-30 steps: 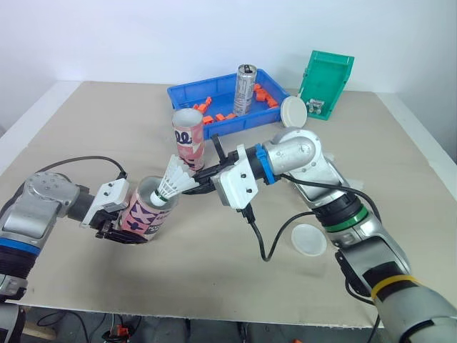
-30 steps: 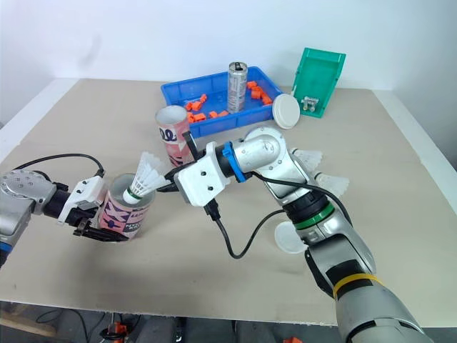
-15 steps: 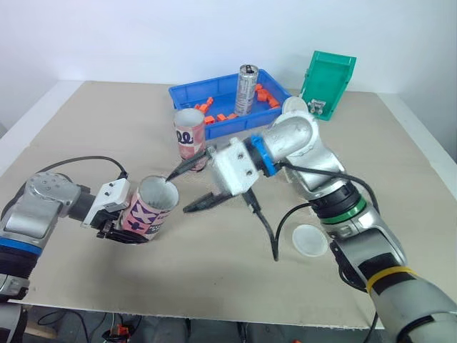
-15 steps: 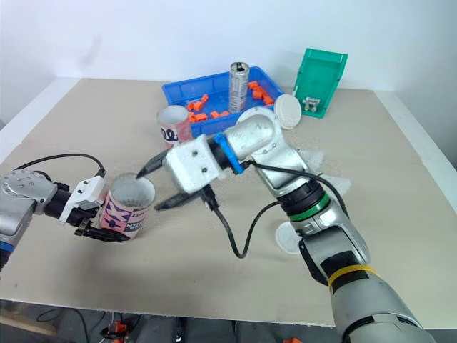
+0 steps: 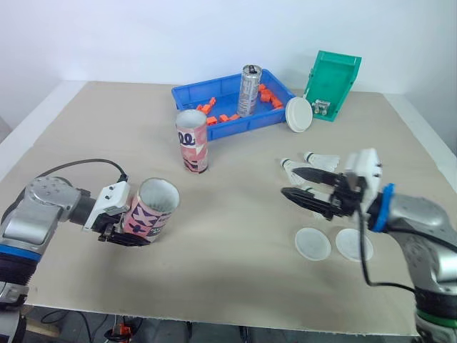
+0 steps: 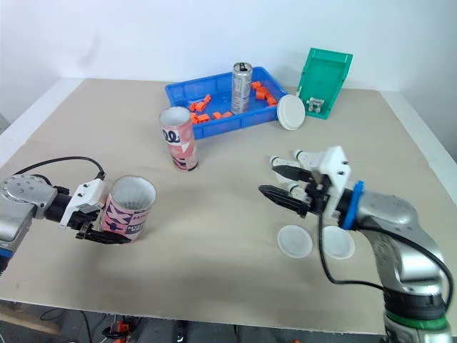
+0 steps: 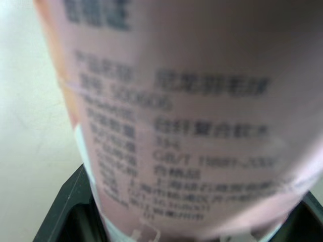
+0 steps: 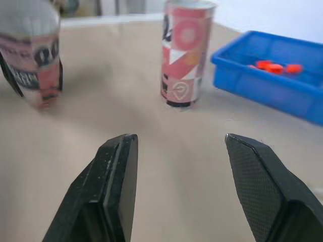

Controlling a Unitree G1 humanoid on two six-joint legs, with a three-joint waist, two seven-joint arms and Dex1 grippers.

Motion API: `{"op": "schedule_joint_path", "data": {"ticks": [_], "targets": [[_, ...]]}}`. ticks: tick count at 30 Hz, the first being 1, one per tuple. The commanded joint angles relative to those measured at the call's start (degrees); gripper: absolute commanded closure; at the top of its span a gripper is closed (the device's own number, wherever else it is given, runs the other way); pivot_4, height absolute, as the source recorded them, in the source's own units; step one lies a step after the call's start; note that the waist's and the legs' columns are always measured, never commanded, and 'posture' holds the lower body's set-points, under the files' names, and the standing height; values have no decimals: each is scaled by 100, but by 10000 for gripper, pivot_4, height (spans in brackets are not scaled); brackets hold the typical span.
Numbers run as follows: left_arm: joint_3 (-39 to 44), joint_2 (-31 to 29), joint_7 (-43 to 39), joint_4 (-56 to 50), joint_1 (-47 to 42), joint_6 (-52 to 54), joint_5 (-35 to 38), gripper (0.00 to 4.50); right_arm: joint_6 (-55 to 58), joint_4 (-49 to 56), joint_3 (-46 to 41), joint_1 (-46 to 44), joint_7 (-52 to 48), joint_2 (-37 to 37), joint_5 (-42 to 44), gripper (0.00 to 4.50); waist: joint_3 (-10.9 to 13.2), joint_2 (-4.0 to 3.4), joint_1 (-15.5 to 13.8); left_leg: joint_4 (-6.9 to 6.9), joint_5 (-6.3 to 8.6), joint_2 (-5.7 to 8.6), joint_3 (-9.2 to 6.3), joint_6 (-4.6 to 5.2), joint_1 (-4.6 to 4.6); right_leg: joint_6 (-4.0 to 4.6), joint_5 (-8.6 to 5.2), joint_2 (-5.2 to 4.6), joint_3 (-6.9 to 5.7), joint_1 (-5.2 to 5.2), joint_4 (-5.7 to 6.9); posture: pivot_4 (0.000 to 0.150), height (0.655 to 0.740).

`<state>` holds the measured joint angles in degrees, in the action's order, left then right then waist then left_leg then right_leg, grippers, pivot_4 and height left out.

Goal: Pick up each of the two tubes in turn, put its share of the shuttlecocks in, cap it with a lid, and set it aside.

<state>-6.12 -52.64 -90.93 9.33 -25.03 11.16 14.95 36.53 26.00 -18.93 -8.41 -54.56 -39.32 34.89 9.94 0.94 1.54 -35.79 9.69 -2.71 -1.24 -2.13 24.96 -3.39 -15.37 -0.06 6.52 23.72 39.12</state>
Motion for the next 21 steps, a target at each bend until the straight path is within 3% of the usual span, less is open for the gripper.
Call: {"op": "schedule_joint_path", "data": {"ticks": [1,8,21], "targets": [[-205,98,-110,50,-8,-54,-40,16566,470,343,-557,476,105,-182,591,15065,1,1,0,-2,0,0,-1,0,-5,0,0,-1,-1,-6,-2,1500,7400],[-253,181,-124,123,-47,-56,-62,16566,234,-304,-564,1137,167,-372,255,15065,1,6,18,-32,-1,8,18,1,-32,14,-4,-24,5,-45,-14,1500,7400],[-153,173,-17,-100,174,8,-39,16566,-548,-1388,15,951,336,-392,-615,15065,0,4,21,-26,1,10,17,3,-31,10,-10,-24,5,-44,-14,1500,7400]]}}
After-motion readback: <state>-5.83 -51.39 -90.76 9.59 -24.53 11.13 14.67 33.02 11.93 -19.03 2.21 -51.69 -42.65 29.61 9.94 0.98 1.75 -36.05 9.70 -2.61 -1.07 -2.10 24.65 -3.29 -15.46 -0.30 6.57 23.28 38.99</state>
